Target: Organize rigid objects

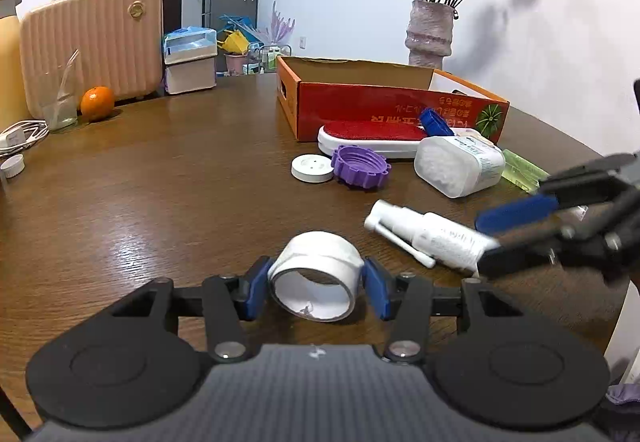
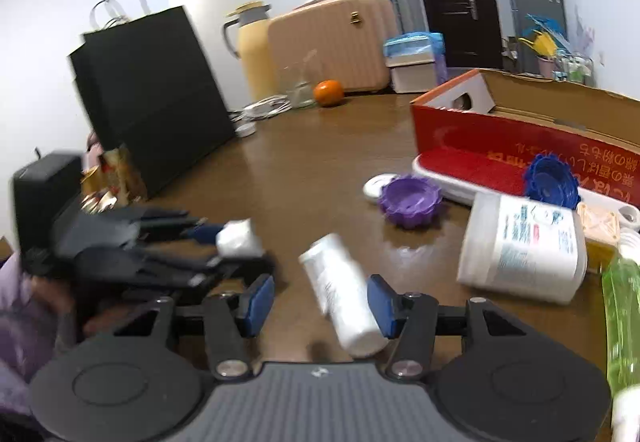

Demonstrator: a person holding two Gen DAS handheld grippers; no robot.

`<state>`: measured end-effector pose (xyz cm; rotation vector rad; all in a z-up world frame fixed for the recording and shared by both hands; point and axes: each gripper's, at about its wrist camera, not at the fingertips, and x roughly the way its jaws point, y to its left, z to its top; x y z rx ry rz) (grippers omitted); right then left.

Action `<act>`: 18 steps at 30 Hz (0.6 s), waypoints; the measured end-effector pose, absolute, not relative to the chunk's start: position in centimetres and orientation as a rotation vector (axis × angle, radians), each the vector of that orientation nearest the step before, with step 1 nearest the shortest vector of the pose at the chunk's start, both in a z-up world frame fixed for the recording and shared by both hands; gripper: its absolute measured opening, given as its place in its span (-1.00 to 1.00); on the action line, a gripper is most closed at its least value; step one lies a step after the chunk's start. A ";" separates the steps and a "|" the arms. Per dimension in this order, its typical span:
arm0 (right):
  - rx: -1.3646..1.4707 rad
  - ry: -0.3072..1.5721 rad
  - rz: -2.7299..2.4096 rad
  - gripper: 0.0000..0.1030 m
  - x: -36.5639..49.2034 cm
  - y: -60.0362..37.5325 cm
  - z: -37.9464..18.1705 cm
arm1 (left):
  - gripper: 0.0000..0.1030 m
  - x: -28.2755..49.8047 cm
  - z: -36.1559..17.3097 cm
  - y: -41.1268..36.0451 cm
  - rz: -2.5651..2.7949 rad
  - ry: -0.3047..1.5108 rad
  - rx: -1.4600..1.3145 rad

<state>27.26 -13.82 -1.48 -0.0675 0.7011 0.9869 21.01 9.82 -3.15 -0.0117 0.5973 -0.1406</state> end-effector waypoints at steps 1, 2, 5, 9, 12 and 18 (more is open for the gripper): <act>-0.076 0.698 0.986 -0.03 26.9 -13.7 -1.5 | 0.00 20.9 -3.1 9.8 -0.134 0.593 -0.012; -0.085 0.694 0.974 -0.04 26.8 -13.6 -1.6 | 0.02 20.8 -3.1 9.9 -0.128 0.589 -0.013; -0.110 0.696 0.912 -0.15 27.2 -12.9 -2.3 | -0.03 20.8 -3.1 10.0 -0.121 0.591 -0.021; -0.095 0.696 0.836 -0.40 27.6 -11.9 -2.9 | -0.09 21.0 -3.1 9.6 -0.114 0.600 0.004; -0.129 0.668 0.777 -0.48 26.9 -11.4 -3.1 | -0.09 21.0 -3.1 9.3 -0.120 0.605 0.002; -0.145 0.626 0.661 -0.48 25.3 -13.5 -2.7 | -0.09 21.8 -2.4 7.9 -0.167 0.591 0.006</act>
